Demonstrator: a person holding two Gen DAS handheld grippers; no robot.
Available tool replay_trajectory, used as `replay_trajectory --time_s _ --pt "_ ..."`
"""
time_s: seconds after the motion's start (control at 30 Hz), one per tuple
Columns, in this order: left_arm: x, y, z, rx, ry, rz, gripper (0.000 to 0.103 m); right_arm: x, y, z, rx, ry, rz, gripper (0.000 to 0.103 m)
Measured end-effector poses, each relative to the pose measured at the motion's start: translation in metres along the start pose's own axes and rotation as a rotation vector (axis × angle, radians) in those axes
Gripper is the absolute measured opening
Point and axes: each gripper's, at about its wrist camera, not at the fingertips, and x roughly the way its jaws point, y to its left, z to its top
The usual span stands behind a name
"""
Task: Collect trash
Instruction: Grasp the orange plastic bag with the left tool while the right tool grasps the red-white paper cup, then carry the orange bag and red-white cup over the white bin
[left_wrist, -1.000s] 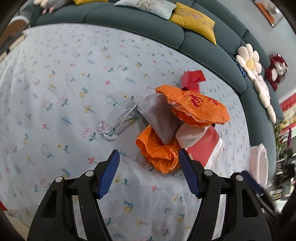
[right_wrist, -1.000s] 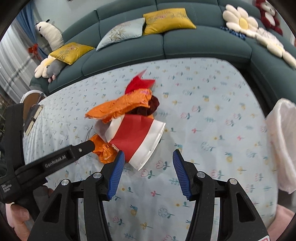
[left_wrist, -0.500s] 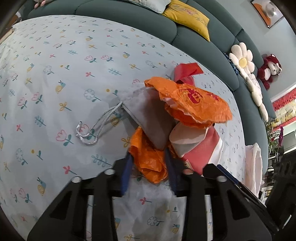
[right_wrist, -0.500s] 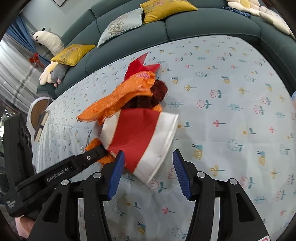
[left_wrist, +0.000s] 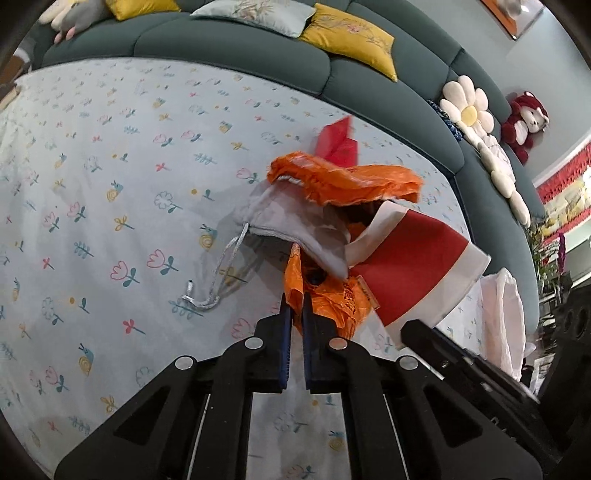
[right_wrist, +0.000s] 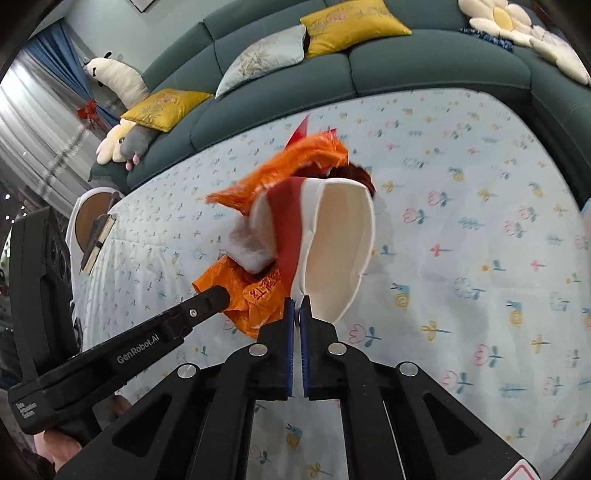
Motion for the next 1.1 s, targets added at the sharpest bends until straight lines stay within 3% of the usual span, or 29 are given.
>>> replay_trajectory --time_s 0.5,1.1 --pt "-0.039 -0.094 -0.018 0.174 -0.067 -0.033 0.005 -0.099 -0.034 0.005 0.031 -0.181 -0.071 0.004" --pt "-0.055 -0.25 -0.035 0.434 -0.123 -0.103 0.004 -0.212 -0.145 0.008 0.178 -0.387 -0.18 0.004"
